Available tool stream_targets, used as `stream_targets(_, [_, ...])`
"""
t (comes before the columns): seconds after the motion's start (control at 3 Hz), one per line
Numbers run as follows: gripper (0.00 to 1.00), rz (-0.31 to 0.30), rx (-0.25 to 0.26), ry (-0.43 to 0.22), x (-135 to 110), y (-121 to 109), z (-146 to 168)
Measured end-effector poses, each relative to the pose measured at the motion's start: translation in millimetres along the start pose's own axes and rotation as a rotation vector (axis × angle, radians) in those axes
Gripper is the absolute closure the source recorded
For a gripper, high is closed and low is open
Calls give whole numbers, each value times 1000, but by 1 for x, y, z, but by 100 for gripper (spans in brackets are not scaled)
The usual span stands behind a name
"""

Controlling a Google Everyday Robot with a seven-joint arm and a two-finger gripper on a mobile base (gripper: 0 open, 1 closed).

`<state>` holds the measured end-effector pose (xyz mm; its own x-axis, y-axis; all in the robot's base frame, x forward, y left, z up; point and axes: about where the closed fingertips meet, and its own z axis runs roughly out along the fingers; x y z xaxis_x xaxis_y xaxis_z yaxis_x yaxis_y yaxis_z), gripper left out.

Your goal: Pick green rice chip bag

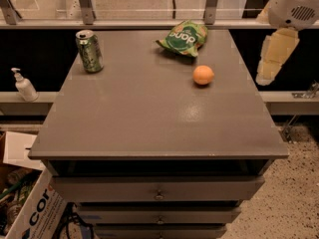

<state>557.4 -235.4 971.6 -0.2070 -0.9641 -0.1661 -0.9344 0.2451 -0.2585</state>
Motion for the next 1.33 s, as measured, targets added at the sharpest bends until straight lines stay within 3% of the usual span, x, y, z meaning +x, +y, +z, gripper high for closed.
stream_targets(0.67, [0, 20, -34, 13, 10, -45, 35])
stream_targets(1.0, [0, 26, -28, -105, -1, -59, 48])
stream_targets(1.33, [0, 33, -13, -119, -1, -66, 51])
